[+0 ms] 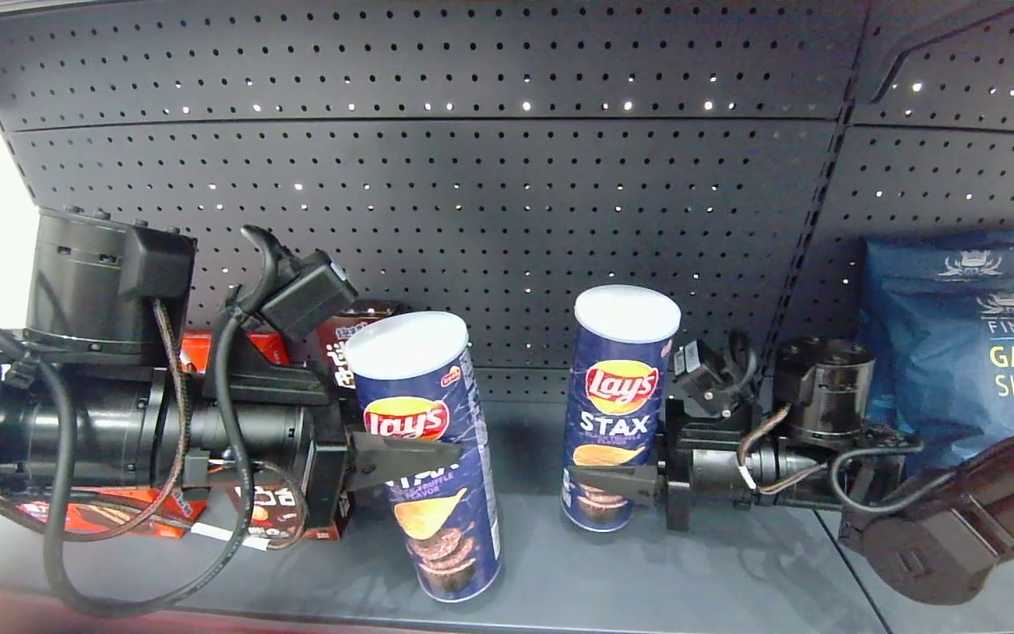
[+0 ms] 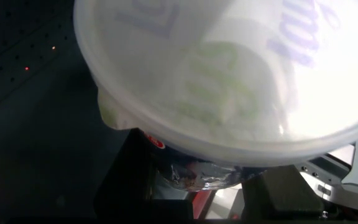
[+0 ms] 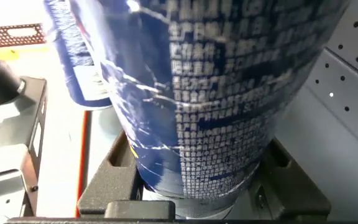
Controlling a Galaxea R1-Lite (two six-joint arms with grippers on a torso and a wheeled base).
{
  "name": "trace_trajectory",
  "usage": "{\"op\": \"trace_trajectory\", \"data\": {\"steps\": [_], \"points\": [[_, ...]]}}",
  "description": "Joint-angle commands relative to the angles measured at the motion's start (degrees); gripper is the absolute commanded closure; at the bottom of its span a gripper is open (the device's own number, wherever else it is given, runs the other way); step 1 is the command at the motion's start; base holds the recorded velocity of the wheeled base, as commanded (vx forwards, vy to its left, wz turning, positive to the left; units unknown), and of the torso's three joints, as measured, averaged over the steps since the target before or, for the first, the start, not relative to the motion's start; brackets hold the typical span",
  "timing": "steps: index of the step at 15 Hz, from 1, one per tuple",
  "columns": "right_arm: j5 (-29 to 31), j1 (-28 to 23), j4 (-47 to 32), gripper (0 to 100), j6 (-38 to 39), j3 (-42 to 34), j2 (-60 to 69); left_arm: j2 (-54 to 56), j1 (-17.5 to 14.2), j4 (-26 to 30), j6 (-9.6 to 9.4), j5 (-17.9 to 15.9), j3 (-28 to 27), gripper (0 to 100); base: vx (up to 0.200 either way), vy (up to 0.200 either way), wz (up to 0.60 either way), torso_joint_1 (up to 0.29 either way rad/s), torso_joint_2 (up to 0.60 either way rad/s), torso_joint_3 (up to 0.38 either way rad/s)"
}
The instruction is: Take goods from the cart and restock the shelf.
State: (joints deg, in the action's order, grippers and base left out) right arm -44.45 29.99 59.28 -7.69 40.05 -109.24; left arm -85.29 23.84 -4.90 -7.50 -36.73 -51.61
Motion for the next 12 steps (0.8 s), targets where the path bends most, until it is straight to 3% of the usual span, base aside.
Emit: {"op": "trace_trajectory", "data": {"steps": [1, 12], "points": [[0.33, 0.86, 2.59, 100, -0.04, -4.19, 1.31, 0.12, -0.03, -0.02, 0.03, -0.01, 0.02, 100, 0.000, 0.000, 0.00, 0.000, 0.00, 0.000], [2.44, 2.97, 5.23, 100, 0.05, -9.81, 0.96, 1.09, -1.61, 0.07, 0.03, 0.08, 1.96, 100, 0.000, 0.000, 0.00, 0.000, 0.00, 0.000]]}}
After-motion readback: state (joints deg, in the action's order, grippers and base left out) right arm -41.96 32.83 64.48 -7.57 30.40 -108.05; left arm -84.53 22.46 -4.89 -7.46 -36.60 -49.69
